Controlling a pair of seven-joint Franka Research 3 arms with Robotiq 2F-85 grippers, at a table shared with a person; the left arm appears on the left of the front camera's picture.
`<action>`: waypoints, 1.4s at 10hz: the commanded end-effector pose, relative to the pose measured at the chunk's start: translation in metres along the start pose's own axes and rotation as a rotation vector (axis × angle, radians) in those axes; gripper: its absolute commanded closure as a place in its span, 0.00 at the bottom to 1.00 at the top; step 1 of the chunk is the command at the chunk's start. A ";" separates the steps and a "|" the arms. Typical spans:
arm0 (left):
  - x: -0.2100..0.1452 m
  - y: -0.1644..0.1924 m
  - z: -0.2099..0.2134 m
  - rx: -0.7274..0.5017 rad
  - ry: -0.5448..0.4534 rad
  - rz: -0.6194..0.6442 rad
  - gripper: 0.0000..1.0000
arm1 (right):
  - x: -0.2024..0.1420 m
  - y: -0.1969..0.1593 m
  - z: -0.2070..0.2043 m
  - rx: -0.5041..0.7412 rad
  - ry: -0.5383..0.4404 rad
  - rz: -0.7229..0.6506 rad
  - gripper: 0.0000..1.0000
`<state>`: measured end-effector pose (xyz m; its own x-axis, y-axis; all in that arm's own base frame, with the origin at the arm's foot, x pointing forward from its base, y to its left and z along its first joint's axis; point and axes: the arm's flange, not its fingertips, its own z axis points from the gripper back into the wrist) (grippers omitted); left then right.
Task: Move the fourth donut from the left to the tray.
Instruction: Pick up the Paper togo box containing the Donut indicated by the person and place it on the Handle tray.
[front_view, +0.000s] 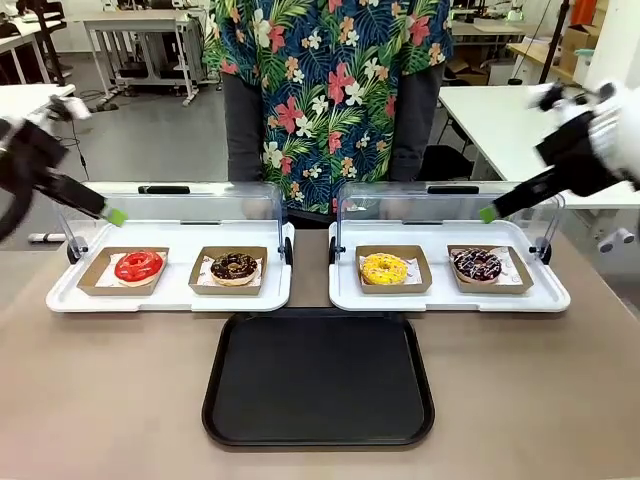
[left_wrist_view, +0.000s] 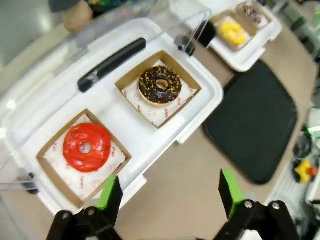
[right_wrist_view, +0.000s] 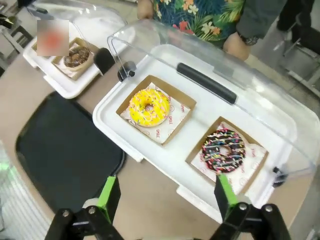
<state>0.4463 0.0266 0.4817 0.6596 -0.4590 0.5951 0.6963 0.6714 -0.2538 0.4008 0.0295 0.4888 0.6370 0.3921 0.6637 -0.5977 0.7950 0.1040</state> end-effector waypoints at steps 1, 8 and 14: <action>0.006 0.028 -0.002 -0.102 -0.030 -0.024 0.00 | -0.028 -0.041 0.010 0.110 -0.078 0.011 0.00; -0.032 0.064 0.025 -0.076 -0.245 -0.246 0.00 | -0.112 -0.131 0.064 0.265 -0.342 0.083 0.00; -0.063 0.079 0.028 -0.103 -0.406 -0.370 0.00 | -0.131 -0.146 0.087 0.330 -0.472 0.137 0.00</action>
<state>0.4516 0.1219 0.4525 0.2428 -0.4057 0.8812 0.8914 0.4516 -0.0377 0.3599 -0.1784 0.4522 0.3179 0.1633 0.9339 -0.8230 0.5366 0.1863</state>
